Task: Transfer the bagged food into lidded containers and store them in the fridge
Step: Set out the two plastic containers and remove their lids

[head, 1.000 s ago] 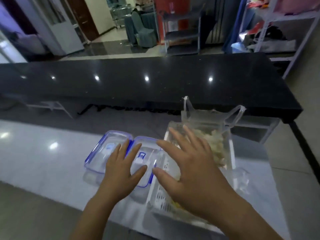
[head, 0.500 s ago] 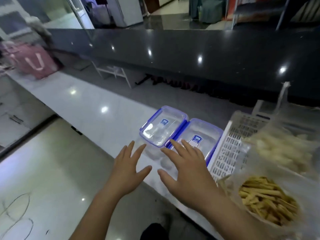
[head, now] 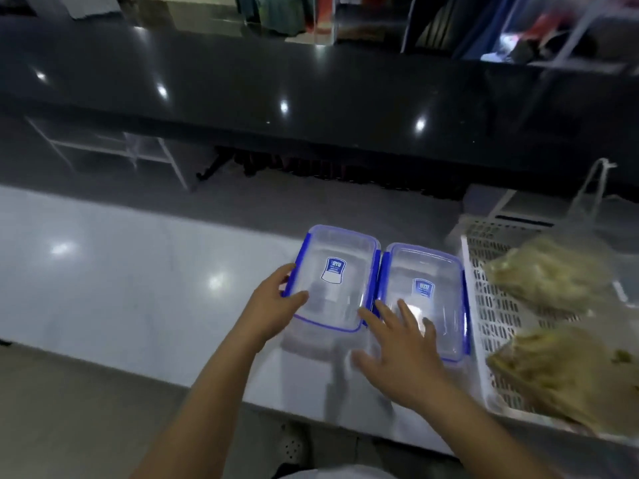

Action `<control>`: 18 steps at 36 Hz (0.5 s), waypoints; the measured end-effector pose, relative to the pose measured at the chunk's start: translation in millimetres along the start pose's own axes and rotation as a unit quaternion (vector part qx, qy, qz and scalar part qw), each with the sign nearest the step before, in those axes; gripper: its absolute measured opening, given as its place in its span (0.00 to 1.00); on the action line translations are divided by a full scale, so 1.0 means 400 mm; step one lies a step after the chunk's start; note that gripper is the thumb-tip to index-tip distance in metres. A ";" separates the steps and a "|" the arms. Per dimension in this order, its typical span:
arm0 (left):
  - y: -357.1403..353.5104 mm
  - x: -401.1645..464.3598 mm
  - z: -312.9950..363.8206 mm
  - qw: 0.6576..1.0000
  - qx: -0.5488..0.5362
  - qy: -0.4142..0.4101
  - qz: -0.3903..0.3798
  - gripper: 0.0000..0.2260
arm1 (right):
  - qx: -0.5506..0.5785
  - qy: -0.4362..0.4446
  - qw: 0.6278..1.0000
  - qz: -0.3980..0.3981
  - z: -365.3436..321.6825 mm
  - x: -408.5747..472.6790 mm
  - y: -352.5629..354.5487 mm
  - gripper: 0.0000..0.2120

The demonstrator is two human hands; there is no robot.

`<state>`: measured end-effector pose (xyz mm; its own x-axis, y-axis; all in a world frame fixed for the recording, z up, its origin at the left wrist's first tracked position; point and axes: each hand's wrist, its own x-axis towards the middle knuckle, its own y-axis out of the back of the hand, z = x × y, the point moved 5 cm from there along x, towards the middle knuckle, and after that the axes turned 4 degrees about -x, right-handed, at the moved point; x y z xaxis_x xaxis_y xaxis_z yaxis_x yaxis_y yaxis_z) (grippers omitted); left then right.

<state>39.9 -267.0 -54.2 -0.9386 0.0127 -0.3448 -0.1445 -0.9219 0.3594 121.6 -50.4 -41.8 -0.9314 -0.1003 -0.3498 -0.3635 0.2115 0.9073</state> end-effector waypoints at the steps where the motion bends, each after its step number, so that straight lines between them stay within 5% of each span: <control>1: 0.006 0.023 -0.008 1.000 -0.015 0.012 -0.011 0.24 | -0.002 -0.016 1.000 0.004 -0.007 0.000 -0.009 0.34; 8: 0.027 0.089 -0.032 0.992 -0.075 0.048 -0.094 0.27 | -0.043 -0.086 0.995 0.024 -0.055 -0.010 -0.062 0.35; 18: 0.161 0.049 -0.124 0.990 -0.122 0.061 -0.046 0.26 | -0.071 -0.040 0.996 0.023 -0.193 0.008 -0.067 0.35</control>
<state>27.8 -345.3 -80.6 -0.8779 0.0681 -0.4739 -0.1344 -0.9851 0.1074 129.6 -131.4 -49.3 -0.9477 -0.0147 -0.3189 -0.3191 0.0739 0.9448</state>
